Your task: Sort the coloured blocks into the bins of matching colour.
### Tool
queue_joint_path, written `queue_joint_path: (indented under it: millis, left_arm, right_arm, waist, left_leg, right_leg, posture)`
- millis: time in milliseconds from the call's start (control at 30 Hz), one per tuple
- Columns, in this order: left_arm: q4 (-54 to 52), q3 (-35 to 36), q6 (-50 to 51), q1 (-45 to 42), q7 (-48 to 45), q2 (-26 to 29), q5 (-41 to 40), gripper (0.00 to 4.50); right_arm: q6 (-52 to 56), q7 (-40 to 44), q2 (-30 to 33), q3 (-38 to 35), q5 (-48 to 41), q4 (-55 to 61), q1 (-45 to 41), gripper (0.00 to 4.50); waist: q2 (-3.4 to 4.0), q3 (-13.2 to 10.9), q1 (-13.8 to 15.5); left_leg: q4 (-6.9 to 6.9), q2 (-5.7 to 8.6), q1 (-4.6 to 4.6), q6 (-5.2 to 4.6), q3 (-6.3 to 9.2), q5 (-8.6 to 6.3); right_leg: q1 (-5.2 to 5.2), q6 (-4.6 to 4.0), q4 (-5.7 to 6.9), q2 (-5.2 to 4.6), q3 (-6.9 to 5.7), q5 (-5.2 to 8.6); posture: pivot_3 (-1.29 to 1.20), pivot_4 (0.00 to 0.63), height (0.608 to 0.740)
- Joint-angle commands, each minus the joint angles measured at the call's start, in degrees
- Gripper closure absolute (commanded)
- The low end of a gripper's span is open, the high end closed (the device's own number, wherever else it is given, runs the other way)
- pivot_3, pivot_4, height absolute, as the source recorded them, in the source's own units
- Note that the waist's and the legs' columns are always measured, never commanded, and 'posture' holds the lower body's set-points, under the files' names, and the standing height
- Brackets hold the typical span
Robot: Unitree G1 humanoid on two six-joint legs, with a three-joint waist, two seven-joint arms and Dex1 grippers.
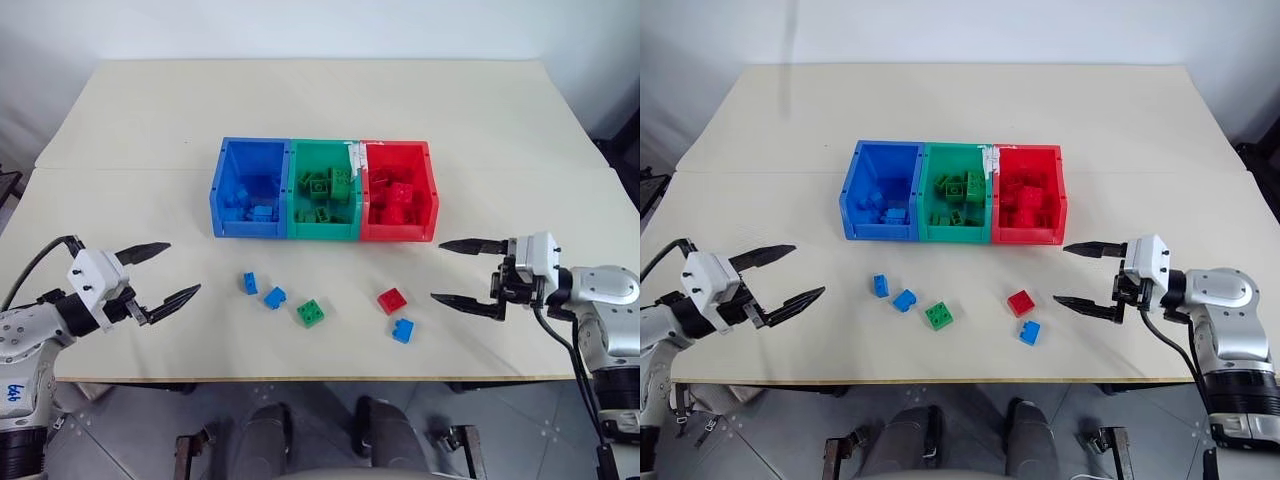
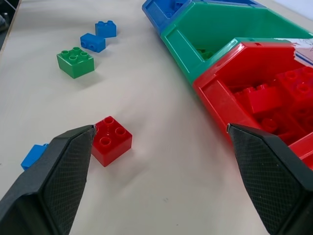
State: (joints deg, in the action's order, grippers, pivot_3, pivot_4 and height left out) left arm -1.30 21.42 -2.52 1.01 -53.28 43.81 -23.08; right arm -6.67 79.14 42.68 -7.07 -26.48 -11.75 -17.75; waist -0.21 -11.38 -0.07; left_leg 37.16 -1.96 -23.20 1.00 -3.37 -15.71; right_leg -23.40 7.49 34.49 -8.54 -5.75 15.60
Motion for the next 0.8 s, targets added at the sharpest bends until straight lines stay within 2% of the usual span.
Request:
queue_joint_path:
  millis: [33,167,267,500,600,700,800]
  left_arm:
    - [-1.6,1.1,-0.3,0.7,0.1,0.3,-0.2,0.04]
    - [-2.2,0.9,2.1,-0.2,-1.2,0.1,-3.1,0.04]
    - [-4.4,-2.2,2.8,-0.5,-4.6,0.8,-3.2,0.04]
    - [-9.2,-14.1,1.8,-4.5,-9.8,-2.3,-1.8,0.04]
    - [-9.8,-17.9,0.5,-6.4,-12.7,-3.1,-1.5,0.04]
    - [-10.5,-20.0,1.7,-7.8,-14.3,-3.7,-3.0,0.04]
    - [-9.7,-20.2,1.2,-8.5,-15.5,-3.9,-3.1,0.04]
  right_arm:
    - [0.5,-0.1,-0.3,-0.3,-0.7,1.5,-0.1,0.0]
    - [1.0,-0.5,-0.4,-1.2,-1.1,2.4,0.7,0.0]
    - [1.1,-2.3,0.8,-4.7,-2.1,4.5,4.0,0.0]
    - [-1.1,-2.8,6.2,-17.9,-2.0,4.4,19.0,0.0]
    - [-3.9,-1.7,7.0,-22.4,-1.6,3.3,25.0,0.0]
    - [-5.5,-1.2,7.2,-23.8,-1.2,1.7,27.6,0.0]
    - [-6.0,-0.8,6.8,-21.7,-0.8,2.2,27.2,0.0]
  waist:
    - [0.0,0.0,0.0]
    - [0.0,0.0,0.0]
    - [0.0,0.0,0.2]
    - [0.0,0.0,1.9]
    - [-0.04,0.0,1.8]
    - [-0.04,0.0,1.0]
    - [-0.04,0.0,0.2]
  left_leg:
    - [0.01,0.0,0.0,0.0,0.0,0.0]
    - [0.03,0.0,0.01,-0.01,-0.02,0.0]
    - [0.03,-0.01,0.0,0.0,-0.02,0.0]
    - [0.18,0.02,0.01,-0.02,-0.2,-0.06]
    - [0.21,0.01,0.05,-0.02,-0.23,-0.08]
    - [0.19,-0.01,0.17,-0.04,-0.31,-0.08]
    - [0.18,-0.04,0.35,-0.18,-0.49,-0.16]
  right_leg:
    - [0.0,0.0,0.01,0.0,0.0,0.0]
    - [-0.02,0.0,0.04,0.0,0.03,0.0]
    - [-0.02,0.0,0.05,0.0,0.03,0.0]
    - [-0.02,0.03,0.0,-0.01,0.12,-0.02]
    - [0.0,0.03,-0.11,0.0,0.15,-0.02]
    - [-0.01,0.03,-0.07,0.01,0.25,-0.02]
    - [0.0,0.02,0.06,0.02,0.43,-0.03]
  posture:
    - [0.0,0.15,0.74]
    - [0.0,0.15,0.74]
    - [0.0,0.15,0.74]
    - [0.0,0.15,0.74]
    - [0.0,0.15,0.74]
    - [0.0,0.15,0.74]
    - [0.0,0.15,0.74]
